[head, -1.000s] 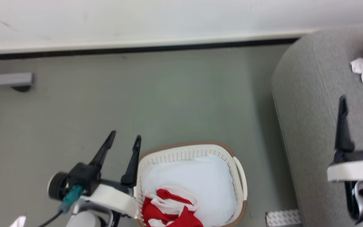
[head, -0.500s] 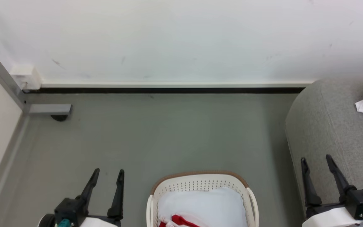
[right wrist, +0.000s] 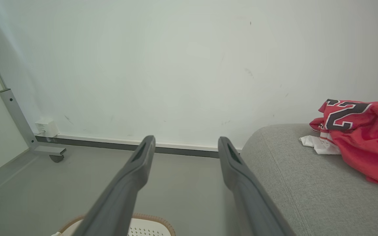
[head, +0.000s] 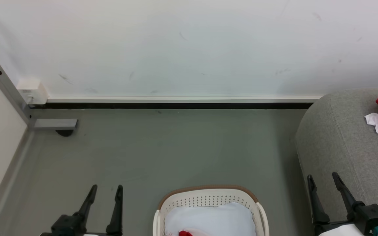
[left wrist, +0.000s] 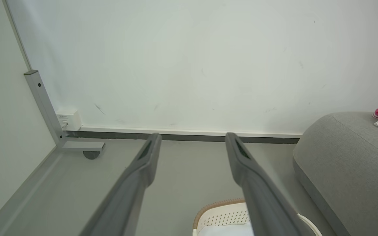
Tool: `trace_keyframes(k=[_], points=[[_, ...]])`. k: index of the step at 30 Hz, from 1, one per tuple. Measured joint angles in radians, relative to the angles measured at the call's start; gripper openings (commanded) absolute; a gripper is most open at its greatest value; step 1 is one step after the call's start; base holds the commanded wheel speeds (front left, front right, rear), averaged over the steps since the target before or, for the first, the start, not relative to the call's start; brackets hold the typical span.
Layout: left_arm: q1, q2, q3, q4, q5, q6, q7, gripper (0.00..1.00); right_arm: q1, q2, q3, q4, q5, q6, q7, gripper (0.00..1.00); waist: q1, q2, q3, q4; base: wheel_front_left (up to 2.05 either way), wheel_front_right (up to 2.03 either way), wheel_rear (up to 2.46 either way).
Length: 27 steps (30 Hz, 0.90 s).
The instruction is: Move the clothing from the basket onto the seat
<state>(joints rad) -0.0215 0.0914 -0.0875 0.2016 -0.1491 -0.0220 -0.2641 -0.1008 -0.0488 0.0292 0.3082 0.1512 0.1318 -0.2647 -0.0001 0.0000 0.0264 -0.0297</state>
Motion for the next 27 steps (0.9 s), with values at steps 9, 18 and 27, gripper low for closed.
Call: trace_keyframes(k=[9, 18, 27], points=[[-0.001, -0.018, 0.036, 0.007, 0.020, -0.022, 0.000, 1.00, -0.006, 0.000, 0.000, -0.001, 0.008, 0.000, 0.000, 1.00, 0.0000, 0.0000, 0.022, -0.010, 0.00, 0.00, 0.00], [-0.067, -0.021, -0.047, 0.104, 0.058, -0.076, 0.000, 1.00, -0.044, -0.001, -0.034, -0.018, 0.006, 0.000, 0.000, 1.00, 0.0002, 0.0000, 0.086, -0.045, 0.00, 0.00, 0.00], [-0.194, -0.007, -0.230, 0.272, 0.096, -0.103, 0.128, 1.00, -0.080, 0.000, -0.040, -0.033, 0.004, 0.000, 0.000, 1.00, 0.0003, 0.0000, 0.176, -0.095, 0.00, 0.00, 0.00]])
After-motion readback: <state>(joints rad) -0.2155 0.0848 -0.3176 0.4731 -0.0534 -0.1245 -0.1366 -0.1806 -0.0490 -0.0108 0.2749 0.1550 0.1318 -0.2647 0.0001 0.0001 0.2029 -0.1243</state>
